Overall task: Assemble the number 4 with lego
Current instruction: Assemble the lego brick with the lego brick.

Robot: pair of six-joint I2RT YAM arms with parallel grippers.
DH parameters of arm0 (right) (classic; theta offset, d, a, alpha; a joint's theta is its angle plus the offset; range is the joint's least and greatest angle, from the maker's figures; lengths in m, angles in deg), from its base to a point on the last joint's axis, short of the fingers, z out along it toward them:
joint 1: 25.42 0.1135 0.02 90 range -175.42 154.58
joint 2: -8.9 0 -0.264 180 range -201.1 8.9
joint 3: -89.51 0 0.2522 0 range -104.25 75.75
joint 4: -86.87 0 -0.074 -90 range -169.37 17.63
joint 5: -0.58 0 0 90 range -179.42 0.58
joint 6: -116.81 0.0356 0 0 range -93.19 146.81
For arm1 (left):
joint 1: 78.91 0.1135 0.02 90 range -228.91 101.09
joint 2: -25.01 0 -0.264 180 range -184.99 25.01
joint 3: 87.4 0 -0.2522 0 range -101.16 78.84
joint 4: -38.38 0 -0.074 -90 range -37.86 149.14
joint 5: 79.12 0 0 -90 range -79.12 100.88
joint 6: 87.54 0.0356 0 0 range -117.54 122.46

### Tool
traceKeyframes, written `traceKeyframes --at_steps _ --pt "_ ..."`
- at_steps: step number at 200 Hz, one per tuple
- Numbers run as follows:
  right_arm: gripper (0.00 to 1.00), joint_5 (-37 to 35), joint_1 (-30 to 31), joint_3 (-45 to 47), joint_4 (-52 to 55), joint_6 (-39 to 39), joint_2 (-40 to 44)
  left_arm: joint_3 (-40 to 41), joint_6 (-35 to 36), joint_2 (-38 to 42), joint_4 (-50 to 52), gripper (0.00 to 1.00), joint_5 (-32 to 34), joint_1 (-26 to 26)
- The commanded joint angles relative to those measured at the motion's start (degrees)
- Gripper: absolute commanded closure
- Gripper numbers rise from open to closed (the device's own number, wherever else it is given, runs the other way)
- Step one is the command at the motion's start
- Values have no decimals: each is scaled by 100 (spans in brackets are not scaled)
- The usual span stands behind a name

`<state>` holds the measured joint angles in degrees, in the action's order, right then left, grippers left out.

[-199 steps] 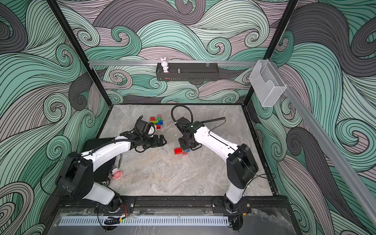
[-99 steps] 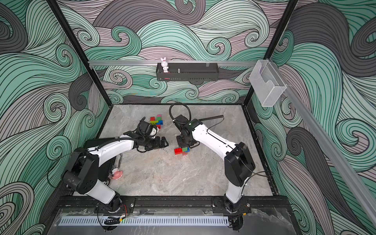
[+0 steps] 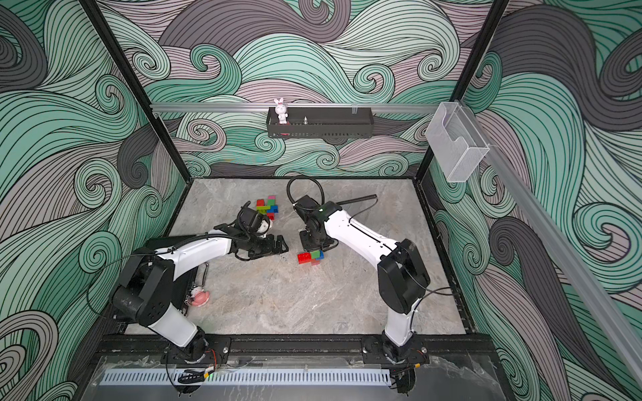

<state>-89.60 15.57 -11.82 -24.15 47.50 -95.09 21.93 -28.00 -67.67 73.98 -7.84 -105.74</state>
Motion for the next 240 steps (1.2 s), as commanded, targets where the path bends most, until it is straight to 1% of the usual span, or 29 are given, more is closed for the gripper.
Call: traceKeyframes --at_steps 1,66,123,240 --pt "100 -135 24 -155 204 67 -111 -187 81 -91 80 1 -69 -33" --pt "100 -148 26 -163 277 63 -162 -207 90 -142 126 2 -70 -33" --pt "100 -206 25 -252 319 63 -19 -207 108 -153 138 1 -79 -38" --pt "100 -169 22 -7 310 137 -324 -242 150 -268 120 1 -217 -33"
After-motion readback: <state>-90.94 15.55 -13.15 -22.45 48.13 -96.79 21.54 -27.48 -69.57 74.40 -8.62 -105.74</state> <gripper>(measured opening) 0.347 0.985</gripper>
